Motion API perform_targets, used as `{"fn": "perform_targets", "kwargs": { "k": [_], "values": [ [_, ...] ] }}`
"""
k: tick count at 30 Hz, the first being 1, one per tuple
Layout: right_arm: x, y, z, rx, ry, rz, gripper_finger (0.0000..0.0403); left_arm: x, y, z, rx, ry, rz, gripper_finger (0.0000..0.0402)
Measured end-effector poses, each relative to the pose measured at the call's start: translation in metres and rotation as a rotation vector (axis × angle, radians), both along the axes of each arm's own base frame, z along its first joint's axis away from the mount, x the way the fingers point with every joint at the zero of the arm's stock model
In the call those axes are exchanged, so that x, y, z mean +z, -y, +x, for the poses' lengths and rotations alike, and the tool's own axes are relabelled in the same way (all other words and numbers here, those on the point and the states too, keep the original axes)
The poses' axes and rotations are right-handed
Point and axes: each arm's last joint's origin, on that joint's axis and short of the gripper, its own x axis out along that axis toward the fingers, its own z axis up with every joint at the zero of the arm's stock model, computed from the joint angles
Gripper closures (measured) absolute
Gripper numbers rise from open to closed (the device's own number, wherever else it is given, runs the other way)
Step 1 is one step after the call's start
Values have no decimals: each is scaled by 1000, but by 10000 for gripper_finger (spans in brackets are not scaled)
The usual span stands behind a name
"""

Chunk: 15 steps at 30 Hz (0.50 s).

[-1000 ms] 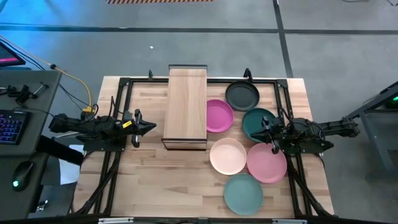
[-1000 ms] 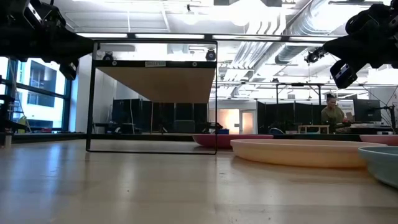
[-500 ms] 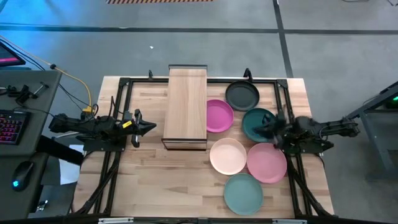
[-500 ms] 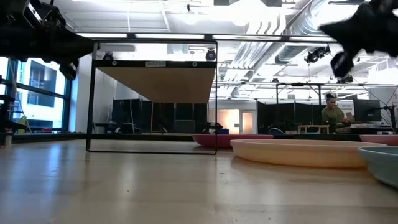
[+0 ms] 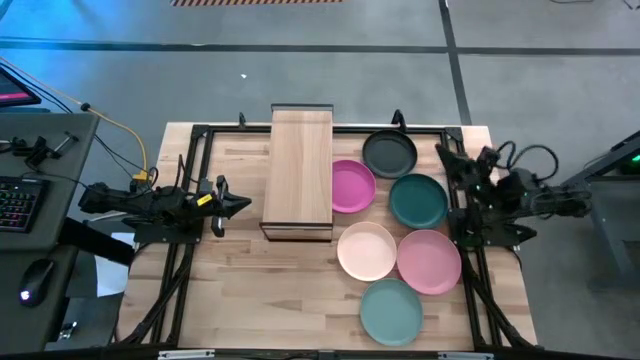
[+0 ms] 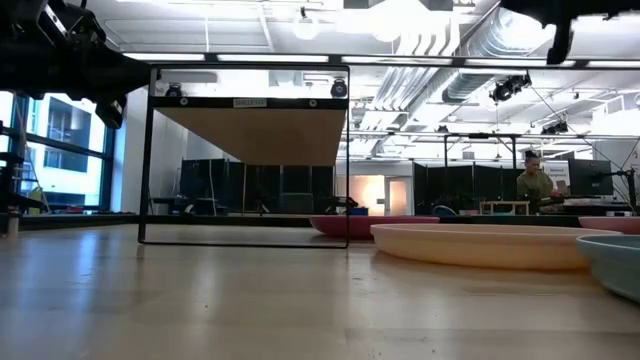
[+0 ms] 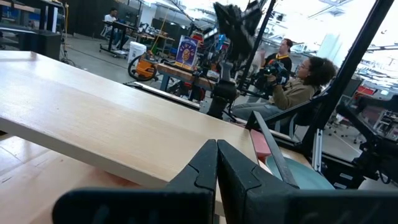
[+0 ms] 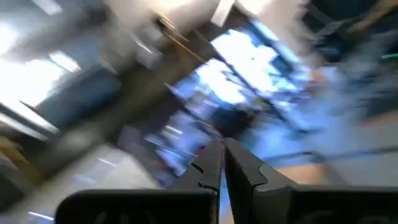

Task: Place and stack plates onto a shelf
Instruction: Put the black plate on the shelf

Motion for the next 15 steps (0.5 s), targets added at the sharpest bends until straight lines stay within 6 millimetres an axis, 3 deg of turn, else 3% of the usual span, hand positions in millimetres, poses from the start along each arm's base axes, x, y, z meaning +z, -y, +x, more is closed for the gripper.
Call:
{"fn": "perform_targets", "kwargs": {
  "k": [3,7,15],
  "values": [
    [23,5,9,-105,-233,87,367,0,0,0,0,0,0,401],
    [29,16,25,-204,-476,291,303,0,0,0,0,0,0,401],
    [-11,62,77,-299,-767,652,192,0,0,0,0,0,0,401]
  ]
}}
